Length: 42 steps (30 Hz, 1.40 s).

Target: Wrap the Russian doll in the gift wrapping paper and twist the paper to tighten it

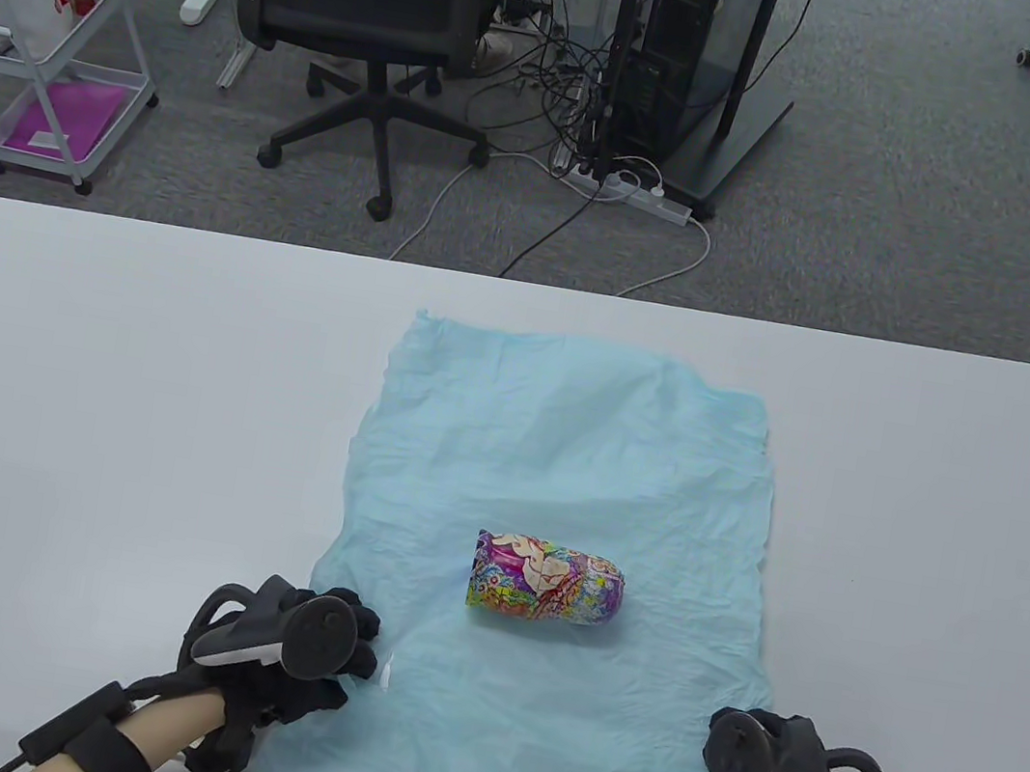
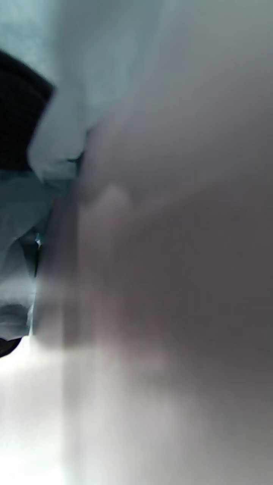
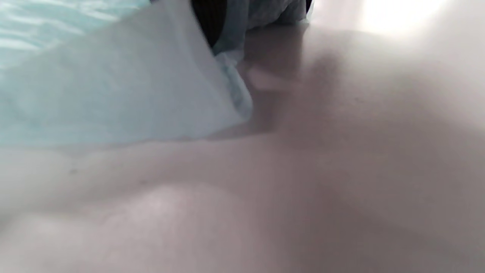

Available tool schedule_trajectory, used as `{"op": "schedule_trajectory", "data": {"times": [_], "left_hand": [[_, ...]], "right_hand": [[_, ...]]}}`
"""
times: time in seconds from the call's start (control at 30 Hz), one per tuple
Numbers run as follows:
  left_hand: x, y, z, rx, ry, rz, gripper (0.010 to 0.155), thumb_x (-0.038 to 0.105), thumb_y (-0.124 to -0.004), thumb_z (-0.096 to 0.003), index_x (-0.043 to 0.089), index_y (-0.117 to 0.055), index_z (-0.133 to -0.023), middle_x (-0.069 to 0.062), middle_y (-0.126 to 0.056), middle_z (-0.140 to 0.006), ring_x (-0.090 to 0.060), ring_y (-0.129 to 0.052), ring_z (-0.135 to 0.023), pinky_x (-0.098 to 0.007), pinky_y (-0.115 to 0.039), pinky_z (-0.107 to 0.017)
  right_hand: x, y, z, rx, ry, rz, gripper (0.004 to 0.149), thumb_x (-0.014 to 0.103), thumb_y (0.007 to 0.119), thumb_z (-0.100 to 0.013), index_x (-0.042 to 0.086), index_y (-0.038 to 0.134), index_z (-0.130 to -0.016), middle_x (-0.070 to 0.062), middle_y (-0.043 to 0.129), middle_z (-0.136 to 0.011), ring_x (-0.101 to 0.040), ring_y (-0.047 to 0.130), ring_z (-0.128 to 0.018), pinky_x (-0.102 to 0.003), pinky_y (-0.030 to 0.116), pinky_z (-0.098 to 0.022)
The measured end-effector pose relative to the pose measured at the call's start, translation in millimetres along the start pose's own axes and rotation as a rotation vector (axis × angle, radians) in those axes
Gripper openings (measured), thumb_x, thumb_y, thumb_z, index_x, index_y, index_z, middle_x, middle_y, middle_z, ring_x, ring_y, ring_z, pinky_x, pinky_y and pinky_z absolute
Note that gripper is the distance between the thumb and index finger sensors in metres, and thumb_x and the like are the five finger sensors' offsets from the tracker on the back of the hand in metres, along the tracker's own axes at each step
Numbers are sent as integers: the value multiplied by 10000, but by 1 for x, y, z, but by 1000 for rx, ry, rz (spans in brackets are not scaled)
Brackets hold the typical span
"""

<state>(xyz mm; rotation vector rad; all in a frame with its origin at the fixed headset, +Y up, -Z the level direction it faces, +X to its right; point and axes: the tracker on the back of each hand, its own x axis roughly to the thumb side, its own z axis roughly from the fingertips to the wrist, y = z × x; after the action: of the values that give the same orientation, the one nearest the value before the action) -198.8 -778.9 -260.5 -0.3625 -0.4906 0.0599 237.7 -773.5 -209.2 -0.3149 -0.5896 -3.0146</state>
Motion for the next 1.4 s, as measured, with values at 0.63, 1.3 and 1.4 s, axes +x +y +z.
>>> {"op": "schedule_trajectory", "data": {"times": [0.63,1.3,1.4], "left_hand": [[-17,25,19,-273,-149,348,351,439,-822,-349,394,-883,-691,208,-837,-925,-112,-816,-988,-465,-618,-785],[-70,32,-56,-272,186,1143,376,472,-779,-417,290,-835,-742,20,-905,-793,-84,-1115,-480,-332,-857,-577],[-73,30,-69,-266,375,962,378,490,-766,-427,304,-819,-752,29,-913,-767,-19,-1116,-364,-277,-889,-535]], "right_hand": [[-26,-39,34,-252,-294,-580,320,337,866,-371,262,858,-682,-13,1028,-653,-151,1065,-495,-581,755,-614],[-56,-43,-52,-21,276,-1153,359,380,825,-497,204,773,-806,27,1002,-554,-38,997,-346,-485,788,-599],[-51,-46,-64,-21,438,-932,361,381,820,-500,209,767,-812,33,996,-562,-39,993,-355,-484,782,-607]]}}
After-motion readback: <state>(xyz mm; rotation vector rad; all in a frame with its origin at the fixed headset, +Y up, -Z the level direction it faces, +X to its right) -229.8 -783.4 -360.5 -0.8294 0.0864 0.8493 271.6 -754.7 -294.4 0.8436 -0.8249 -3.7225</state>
